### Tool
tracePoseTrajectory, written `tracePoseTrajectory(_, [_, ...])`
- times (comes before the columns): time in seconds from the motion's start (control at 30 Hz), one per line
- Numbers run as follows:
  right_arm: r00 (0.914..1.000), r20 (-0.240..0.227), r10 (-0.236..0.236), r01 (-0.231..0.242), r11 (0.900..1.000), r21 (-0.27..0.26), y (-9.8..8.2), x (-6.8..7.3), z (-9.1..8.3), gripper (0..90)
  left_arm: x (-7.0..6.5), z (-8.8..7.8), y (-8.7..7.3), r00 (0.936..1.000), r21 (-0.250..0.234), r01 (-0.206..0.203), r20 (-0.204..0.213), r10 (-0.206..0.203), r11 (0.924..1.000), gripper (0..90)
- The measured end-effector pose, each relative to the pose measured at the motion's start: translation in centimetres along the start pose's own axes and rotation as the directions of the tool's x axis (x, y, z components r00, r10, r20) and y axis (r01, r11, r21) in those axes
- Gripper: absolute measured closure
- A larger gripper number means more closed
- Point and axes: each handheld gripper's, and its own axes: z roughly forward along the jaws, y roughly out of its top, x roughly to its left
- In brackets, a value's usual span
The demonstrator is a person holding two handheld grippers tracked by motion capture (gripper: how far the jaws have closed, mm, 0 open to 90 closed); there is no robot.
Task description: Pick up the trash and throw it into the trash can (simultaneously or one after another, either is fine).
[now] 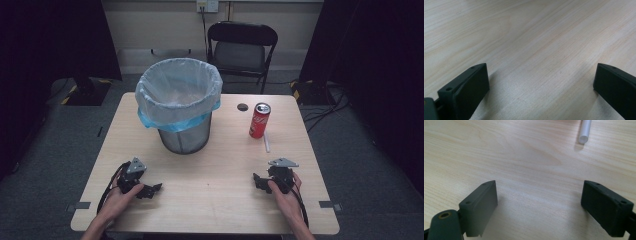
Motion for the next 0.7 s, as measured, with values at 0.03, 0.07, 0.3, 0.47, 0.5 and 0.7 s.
tracePoseTrajectory(0.03, [1.0, 0.0, 0.001, -0.001, 1.0, 0.0, 0.0, 0.0, 0.0, 12.9, 0.0, 0.0, 0.0, 1.0, 0.0, 0.001, 0.0, -0.001, 1.0, 0.0])
tracePoseTrajectory(0.07, [1.0, 0.0, 0.002, -0.002, 1.0, 0.0, 0.0, 0.0, 0.0, 12.9, 0.0, 0.0, 0.0, 1.0, 0.0, 0.001, 0.0, -0.001, 1.0, 0.0])
tracePoseTrajectory(0.3, [1.0, 0.0, 0.0, 0.0, 1.0, 0.0, 0.0, 0.0, 0.0, 13.1, 0.0, 0.0, 0.0, 1.0, 0.001, 0.0, 0.0, 0.0, 1.0, 0.0])
tracePoseTrajectory(0.47, [0.9999, -0.009, 0.013, -0.013, 1.0, 0.005, 0.1, -0.1, -0.3, 17.9, 0.0, 0.0, 0.0, 1.0, -0.001, 0.002, 0.0, -0.002, 1.0, 0.0])
tracePoseTrajectory(0.5, [0.9996, -0.018, 0.02, -0.019, 1.0, 0.008, 0.1, -0.1, -0.4, 18.5, 0.0, 0.0, 0.0, 1.0, -0.001, 0.003, 0.0, -0.003, 1.0, 0.0])
tracePoseTrajectory(0.7, [0.998, -0.051, 0.038, -0.04, 0.999, -0.024, 0.8, -0.4, -1.1, 18.6, 0.0, 0.0, 0.0, 1.0, -0.001, 0.003, 0.001, -0.003, 1.0, 0.0])
